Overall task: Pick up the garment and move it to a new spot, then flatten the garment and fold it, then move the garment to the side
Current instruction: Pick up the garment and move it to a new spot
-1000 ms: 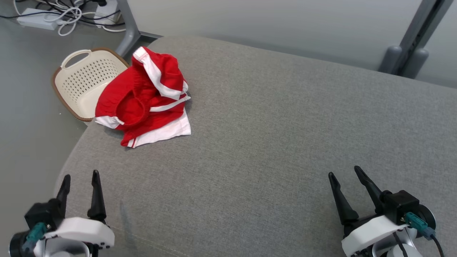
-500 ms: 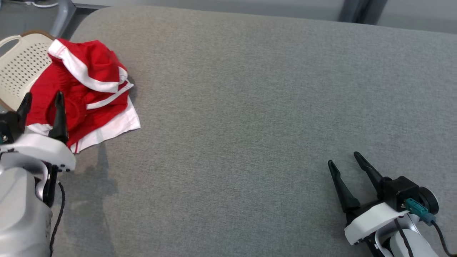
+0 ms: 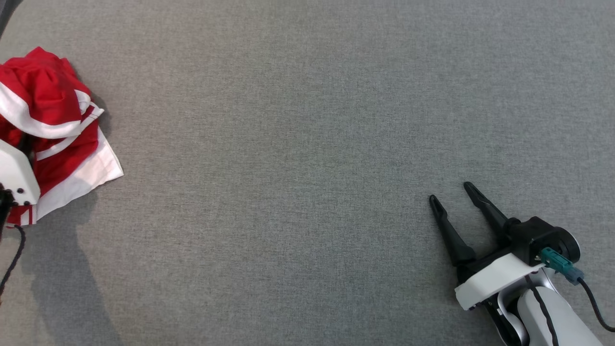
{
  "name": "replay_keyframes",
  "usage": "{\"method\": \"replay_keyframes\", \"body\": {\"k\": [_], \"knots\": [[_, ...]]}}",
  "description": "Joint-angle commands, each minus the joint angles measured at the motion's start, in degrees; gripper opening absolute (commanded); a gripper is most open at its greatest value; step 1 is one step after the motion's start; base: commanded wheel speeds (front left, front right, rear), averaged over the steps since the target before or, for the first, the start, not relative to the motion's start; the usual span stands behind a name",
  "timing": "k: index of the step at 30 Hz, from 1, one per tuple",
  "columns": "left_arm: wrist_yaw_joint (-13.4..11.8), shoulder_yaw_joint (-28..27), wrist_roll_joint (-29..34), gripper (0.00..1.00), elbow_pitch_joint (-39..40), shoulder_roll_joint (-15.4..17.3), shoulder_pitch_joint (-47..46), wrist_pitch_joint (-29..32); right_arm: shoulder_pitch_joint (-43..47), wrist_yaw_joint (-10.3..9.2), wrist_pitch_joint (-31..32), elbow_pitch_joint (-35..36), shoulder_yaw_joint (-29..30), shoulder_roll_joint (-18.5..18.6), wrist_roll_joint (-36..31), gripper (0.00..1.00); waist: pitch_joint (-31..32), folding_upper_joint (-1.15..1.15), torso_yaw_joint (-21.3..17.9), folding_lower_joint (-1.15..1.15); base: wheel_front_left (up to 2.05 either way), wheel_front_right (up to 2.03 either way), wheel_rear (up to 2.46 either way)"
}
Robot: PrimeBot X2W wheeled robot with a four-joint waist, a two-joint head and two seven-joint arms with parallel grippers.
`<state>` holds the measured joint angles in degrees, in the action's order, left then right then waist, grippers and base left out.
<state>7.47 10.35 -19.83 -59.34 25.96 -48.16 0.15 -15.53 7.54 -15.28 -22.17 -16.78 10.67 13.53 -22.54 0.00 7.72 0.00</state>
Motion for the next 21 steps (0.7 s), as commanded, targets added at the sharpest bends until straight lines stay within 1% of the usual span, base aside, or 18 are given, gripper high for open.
{"method": "replay_keyframes", "body": {"k": [1, 3, 4, 8, 9, 10, 12, 14, 21], "knots": [[0.0, 0.1, -0.1, 1.00, -1.0, 1.2, -1.5, 0.4, 0.5, -0.13, 0.3, -2.0, 0.4, 1.0, 0.3, 1.00, -1.2, 0.00, -1.1, 0.00, 0.00, 0.00, 0.00], [0.0, 0.1, -0.4, 1.00, -3.3, 1.6, -2.3, 1.9, 0.1, -0.18, 0.4, -2.5, 0.3, 1.1, 0.5, 1.00, -1.9, 0.00, -1.7, 0.00, 0.00, 0.00, 0.00], [-0.6, -0.4, -0.9, 1.00, -4.3, 1.5, -2.8, 2.3, -0.1, -0.21, 0.4, -2.7, 0.3, 1.1, 0.8, 1.00, -2.1, 0.00, -2.0, 0.00, 0.00, 0.00, 0.00], [-0.9, -0.6, -1.7, 1.00, -7.2, 0.8, -3.7, 3.4, -0.1, -0.28, 0.6, -3.4, 0.1, 1.1, 1.1, 1.00, -2.6, 0.00, -2.7, 0.00, 0.00, 0.00, 0.00], [-0.9, -0.6, -1.9, 0.12, -7.7, 0.7, -3.7, 3.7, 0.0, -0.28, 0.6, -3.5, 0.1, 1.0, 1.0, 1.00, -2.7, 0.00, -2.8, 0.00, 0.00, 0.00, 0.00], [-1.0, -0.7, -2.3, 0.00, -8.2, 0.4, -3.8, 3.6, 0.0, -0.28, 0.6, -3.6, 0.2, 0.9, 1.0, 1.00, -2.8, 0.00, -2.8, 0.00, 0.00, 0.00, 0.00], [-1.4, -0.4, -1.9, 0.00, -8.7, 0.4, -3.9, 2.8, -0.1, -0.28, 0.6, -3.9, 0.1, 1.0, 1.2, 1.00, -2.6, 0.00, -3.0, 0.00, 0.00, 0.00, 0.00], [-2.1, -0.1, -1.5, 0.00, -8.5, 1.2, -4.8, 0.6, 0.1, -0.28, 0.6, -3.9, 0.4, 0.8, 1.5, 1.00, -1.8, 0.00, -3.0, 0.00, 0.00, 0.00, 0.00], [-1.9, 2.4, 1.1, 0.00, -5.7, 2.4, -8.4, -4.9, 1.2, -0.09, 0.4, -3.7, -0.3, -1.1, 2.2, 1.00, 1.7, 0.00, -2.6, 0.00, 0.00, 0.00, 0.00]]}}
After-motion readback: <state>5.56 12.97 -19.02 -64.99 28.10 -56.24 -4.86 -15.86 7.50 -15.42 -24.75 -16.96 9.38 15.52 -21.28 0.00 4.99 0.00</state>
